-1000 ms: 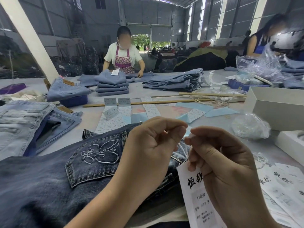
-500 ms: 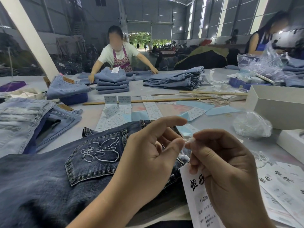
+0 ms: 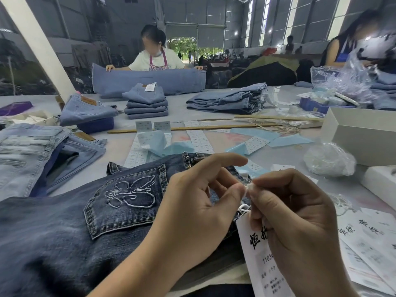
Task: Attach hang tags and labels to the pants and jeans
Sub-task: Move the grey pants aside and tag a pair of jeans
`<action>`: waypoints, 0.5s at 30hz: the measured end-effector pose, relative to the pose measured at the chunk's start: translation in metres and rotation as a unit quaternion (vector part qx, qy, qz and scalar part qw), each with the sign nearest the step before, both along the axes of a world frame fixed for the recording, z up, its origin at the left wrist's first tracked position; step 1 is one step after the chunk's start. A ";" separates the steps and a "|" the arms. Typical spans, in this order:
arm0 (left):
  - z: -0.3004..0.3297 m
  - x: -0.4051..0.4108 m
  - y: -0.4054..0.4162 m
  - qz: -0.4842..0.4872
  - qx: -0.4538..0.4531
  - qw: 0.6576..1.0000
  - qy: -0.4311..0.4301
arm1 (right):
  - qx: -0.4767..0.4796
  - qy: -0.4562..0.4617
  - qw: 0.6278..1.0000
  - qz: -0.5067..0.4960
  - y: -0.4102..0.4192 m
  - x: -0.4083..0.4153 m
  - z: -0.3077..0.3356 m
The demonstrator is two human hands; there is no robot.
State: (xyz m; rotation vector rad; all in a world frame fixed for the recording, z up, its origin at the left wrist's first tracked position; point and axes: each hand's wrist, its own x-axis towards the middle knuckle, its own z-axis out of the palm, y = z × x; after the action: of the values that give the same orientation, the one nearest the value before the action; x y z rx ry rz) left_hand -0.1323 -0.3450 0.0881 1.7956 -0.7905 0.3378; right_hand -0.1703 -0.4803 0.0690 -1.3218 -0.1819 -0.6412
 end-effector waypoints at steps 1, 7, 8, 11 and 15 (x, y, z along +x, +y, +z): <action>-0.001 0.000 0.000 0.004 -0.003 1.000 -0.003 | 0.002 0.001 1.000 0.001 0.000 0.000 0.000; -0.001 -0.001 -0.001 0.002 -0.008 1.000 -0.011 | 0.006 0.002 1.000 -0.008 0.003 -0.001 0.000; -0.001 0.000 -0.001 -0.001 -0.008 1.000 -0.011 | 0.005 0.001 1.000 -0.010 0.003 -0.001 0.000; -0.002 0.000 -0.001 -0.004 -0.006 1.000 -0.014 | 0.004 0.001 1.000 -0.012 0.003 -0.001 0.000; -0.003 -0.001 -0.001 0.000 -0.009 1.000 -0.018 | 0.014 0.005 1.000 -0.011 0.003 -0.001 -0.001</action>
State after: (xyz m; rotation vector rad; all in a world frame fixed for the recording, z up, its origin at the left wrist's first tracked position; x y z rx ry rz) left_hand -0.1338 -0.3455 0.0848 1.7762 -0.8109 0.3777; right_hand -0.1709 -0.4776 0.0680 -1.3019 -0.1513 -0.6533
